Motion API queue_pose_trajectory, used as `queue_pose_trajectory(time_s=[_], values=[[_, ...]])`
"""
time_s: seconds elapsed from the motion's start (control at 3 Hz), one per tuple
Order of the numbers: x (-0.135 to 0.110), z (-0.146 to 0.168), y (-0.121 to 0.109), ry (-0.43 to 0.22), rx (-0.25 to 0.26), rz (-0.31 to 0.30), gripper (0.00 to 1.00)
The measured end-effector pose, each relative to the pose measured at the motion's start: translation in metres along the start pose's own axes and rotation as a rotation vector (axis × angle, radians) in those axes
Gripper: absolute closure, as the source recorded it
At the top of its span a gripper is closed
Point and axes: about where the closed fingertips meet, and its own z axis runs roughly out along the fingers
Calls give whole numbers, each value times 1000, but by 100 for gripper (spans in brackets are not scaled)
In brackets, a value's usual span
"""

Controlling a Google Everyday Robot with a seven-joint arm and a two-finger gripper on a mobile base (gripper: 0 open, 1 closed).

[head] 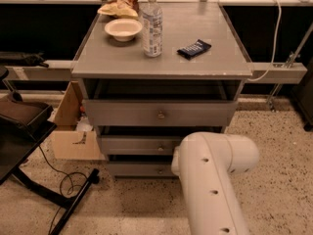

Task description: Open bottom drawer

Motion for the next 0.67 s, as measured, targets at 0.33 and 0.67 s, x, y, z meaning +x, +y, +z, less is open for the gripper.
queue_pose_trajectory(time_s=[0.33, 0.67], values=[[14, 24, 9, 32, -61, -51, 0], [28, 39, 39, 38, -185, 37, 26]])
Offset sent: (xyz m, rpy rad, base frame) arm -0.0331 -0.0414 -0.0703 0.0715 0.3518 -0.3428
